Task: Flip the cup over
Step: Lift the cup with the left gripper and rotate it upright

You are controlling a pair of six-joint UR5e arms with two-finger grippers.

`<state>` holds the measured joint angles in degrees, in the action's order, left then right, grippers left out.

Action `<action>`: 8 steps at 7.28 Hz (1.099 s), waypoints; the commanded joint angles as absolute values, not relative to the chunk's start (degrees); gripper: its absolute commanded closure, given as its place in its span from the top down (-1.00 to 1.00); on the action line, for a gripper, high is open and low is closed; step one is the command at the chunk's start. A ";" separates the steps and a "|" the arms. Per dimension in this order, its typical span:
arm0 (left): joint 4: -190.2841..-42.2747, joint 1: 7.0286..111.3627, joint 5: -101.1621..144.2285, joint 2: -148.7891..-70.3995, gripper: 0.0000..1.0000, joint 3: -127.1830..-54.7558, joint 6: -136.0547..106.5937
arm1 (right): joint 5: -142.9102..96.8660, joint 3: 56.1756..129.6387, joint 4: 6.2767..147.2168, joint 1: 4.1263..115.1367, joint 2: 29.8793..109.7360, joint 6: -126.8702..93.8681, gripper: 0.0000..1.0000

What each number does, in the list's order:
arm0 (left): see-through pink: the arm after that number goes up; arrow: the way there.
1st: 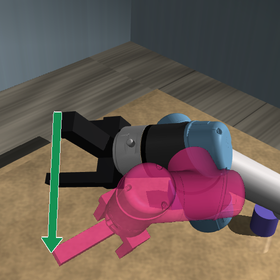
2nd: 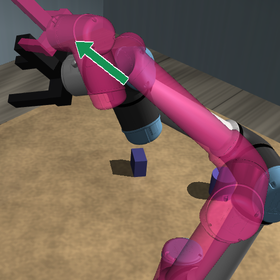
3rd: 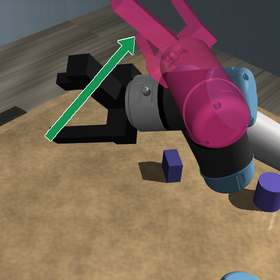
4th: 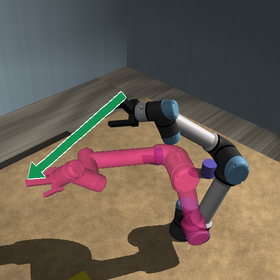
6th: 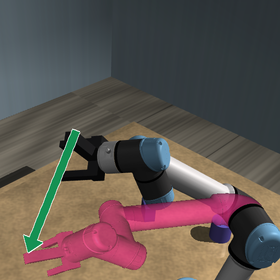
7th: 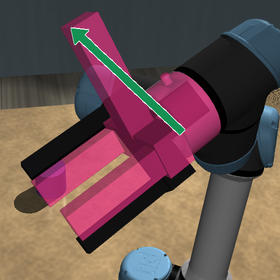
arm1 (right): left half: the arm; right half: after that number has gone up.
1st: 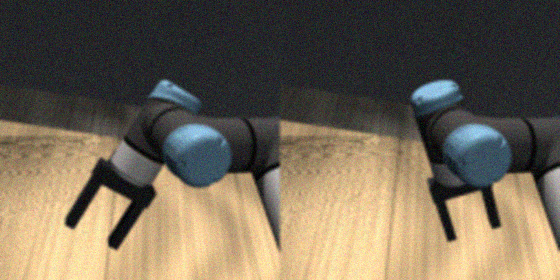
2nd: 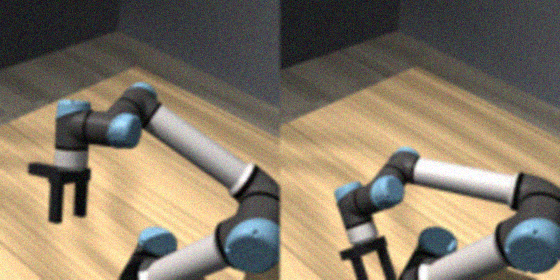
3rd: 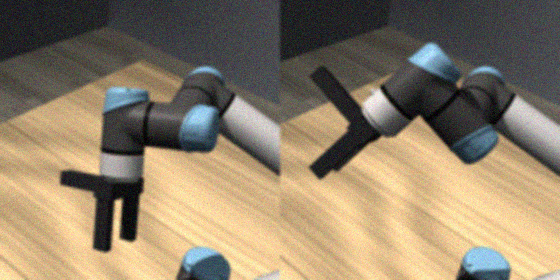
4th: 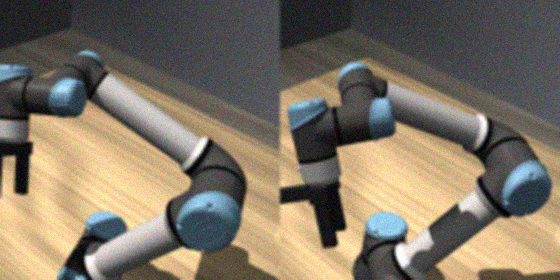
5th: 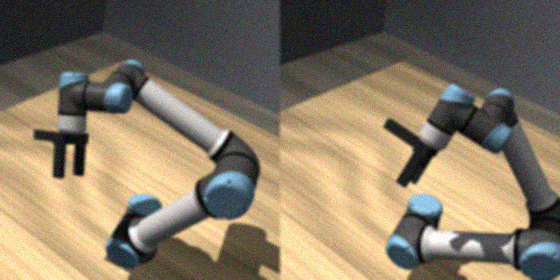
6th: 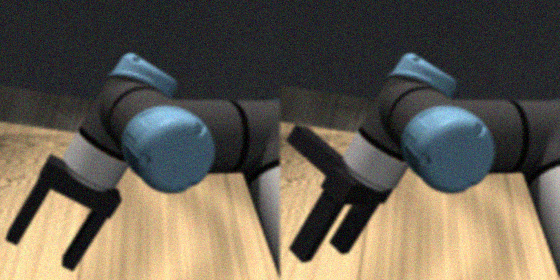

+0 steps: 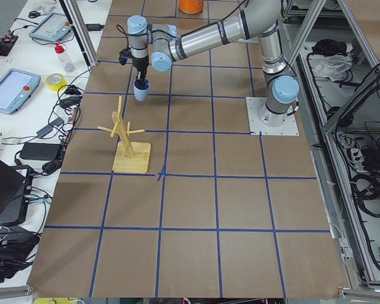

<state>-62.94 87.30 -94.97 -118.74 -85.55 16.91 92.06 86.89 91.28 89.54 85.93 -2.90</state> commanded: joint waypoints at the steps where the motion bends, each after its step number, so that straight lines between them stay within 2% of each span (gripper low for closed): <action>1: -66.07 84.74 -95.45 -120.49 -1.00 -85.43 17.32 | 92.29 86.92 91.23 89.56 85.96 -2.90 1.00; 4: -65.92 84.55 -95.54 -121.29 -1.00 -85.78 16.79 | 92.20 86.92 91.41 89.56 85.87 -3.16 1.00; 5: -65.92 84.55 -95.97 -121.29 0.98 -86.04 16.70 | 92.28 86.92 91.32 89.56 85.96 -3.16 1.00; 8: -67.40 85.16 -95.98 -117.10 1.00 -85.52 15.47 | 92.29 86.92 91.32 89.56 85.96 -3.16 1.00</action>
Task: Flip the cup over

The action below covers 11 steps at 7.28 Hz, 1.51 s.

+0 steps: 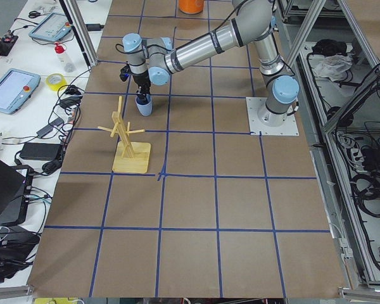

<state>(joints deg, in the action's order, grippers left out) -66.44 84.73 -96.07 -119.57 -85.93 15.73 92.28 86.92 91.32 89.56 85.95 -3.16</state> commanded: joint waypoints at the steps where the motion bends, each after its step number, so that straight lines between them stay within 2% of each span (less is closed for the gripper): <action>1: -67.50 85.43 -95.72 -114.11 1.00 -85.52 15.38 | 92.29 86.92 91.41 89.56 85.87 -3.08 1.00; 4: -69.52 86.04 -95.54 -102.52 1.00 -86.57 13.81 | 92.20 86.92 91.32 89.56 85.96 -3.08 1.00; 7: -69.52 87.97 -94.66 -92.84 1.00 -91.83 10.22 | 92.29 86.92 91.23 89.56 85.96 -2.99 1.00; 11: -70.74 90.00 -91.17 -93.07 1.00 -90.36 -7.38 | 92.29 86.92 90.97 89.56 85.96 -2.81 1.00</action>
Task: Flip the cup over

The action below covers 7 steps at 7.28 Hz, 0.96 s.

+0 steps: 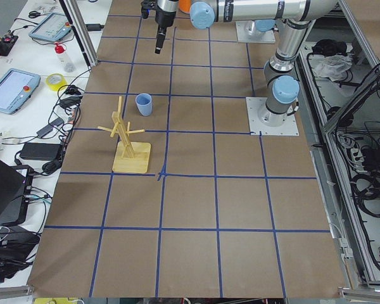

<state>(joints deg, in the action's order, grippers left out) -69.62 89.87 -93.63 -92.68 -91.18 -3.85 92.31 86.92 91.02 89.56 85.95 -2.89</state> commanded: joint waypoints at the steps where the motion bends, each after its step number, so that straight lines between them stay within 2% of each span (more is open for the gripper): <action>1: -74.75 89.83 -89.23 -94.03 1.00 -87.74 -7.56 | 92.37 86.92 90.88 89.56 85.96 -2.81 1.00; 3: -88.20 89.83 -89.38 -93.08 1.00 -85.26 -7.38 | 92.29 86.92 90.79 89.56 86.04 -2.81 1.00; 7: -89.66 90.17 -89.74 -90.80 1.00 -88.58 -6.33 | 92.37 87.01 90.62 89.56 86.13 -2.81 1.00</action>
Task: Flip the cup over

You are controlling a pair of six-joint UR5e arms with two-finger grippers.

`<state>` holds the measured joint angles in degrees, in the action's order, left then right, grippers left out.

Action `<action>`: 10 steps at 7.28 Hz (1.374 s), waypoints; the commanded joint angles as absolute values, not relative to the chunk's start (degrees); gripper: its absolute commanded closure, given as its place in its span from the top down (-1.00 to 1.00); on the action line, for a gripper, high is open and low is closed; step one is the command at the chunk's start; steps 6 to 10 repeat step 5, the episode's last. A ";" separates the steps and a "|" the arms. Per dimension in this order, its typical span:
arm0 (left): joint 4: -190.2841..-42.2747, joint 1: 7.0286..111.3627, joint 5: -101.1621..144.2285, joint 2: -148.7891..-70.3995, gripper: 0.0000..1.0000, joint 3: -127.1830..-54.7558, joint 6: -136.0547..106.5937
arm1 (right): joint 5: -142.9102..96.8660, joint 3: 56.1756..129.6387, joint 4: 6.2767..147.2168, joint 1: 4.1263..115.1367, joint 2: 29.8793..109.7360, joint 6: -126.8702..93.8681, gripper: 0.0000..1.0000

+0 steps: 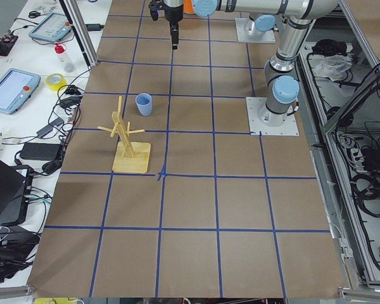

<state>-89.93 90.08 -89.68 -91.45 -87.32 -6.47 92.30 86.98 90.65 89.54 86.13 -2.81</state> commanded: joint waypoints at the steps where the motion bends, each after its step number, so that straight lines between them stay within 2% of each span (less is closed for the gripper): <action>1: -89.65 90.09 -89.74 -90.44 1.00 -88.85 -5.37 | 92.37 87.01 90.53 89.56 86.13 -2.81 1.00; 10: -88.77 90.00 -89.82 -90.35 1.00 -89.03 -3.16 | 91.93 87.01 90.35 89.47 87.19 -2.29 1.00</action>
